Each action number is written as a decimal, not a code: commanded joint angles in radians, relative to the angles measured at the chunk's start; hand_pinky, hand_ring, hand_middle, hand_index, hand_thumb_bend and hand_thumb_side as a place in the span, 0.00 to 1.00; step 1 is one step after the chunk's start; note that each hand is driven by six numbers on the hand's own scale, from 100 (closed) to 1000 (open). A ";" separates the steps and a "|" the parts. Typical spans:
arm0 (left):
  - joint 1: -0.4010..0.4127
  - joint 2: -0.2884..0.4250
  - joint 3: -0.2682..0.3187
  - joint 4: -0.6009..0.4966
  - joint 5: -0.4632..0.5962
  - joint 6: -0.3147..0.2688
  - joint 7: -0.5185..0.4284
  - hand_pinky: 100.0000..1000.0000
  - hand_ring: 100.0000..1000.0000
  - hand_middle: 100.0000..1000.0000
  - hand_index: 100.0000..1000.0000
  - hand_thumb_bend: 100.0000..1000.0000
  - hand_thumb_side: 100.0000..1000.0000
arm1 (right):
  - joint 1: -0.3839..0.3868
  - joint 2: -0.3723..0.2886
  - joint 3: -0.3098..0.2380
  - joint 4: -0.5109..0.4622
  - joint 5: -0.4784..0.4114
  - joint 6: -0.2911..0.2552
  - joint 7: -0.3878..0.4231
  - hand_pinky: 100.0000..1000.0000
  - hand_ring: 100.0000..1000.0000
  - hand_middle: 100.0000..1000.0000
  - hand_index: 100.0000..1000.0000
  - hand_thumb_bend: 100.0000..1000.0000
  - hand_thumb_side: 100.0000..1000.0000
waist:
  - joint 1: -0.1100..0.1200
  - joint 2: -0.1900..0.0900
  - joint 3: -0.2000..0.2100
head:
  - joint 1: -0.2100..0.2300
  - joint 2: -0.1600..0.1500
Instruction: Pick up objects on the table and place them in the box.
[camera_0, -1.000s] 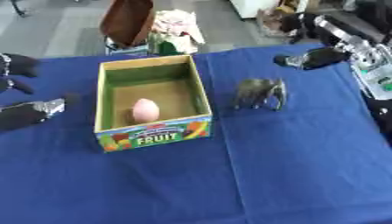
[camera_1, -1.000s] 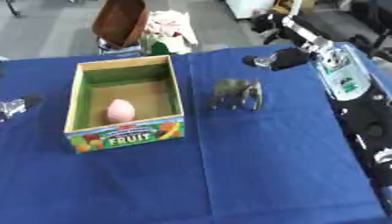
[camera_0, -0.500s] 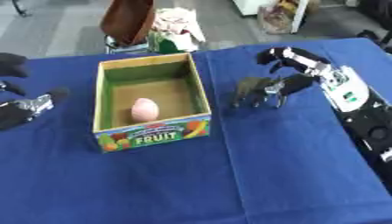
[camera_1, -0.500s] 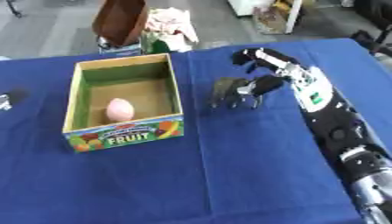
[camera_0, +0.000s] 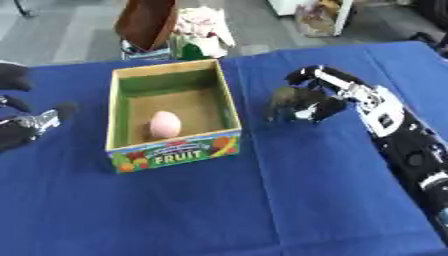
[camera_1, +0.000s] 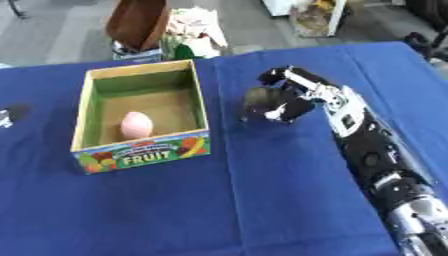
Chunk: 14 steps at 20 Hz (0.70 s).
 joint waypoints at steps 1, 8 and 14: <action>-0.006 0.013 0.012 -0.018 0.001 -0.001 -0.005 0.44 0.61 0.46 0.63 0.80 0.11 | -0.011 -0.001 -0.010 -0.003 0.060 -0.003 -0.042 0.65 0.78 0.67 0.79 0.43 0.11 | 0.001 -0.012 0.002 | -0.004 -0.010; -0.003 0.010 0.011 -0.015 0.002 0.000 -0.005 0.44 0.61 0.46 0.63 0.80 0.10 | -0.004 0.002 -0.028 -0.003 0.129 -0.002 -0.157 0.36 0.53 0.41 0.55 0.31 0.00 | 0.001 -0.011 0.002 | -0.003 -0.009; 0.000 0.010 0.011 -0.011 0.002 0.000 -0.006 0.44 0.61 0.46 0.63 0.80 0.10 | -0.001 0.001 -0.028 0.007 0.133 -0.003 -0.222 0.15 0.35 0.22 0.38 0.32 0.00 | 0.000 -0.012 0.002 | -0.003 -0.009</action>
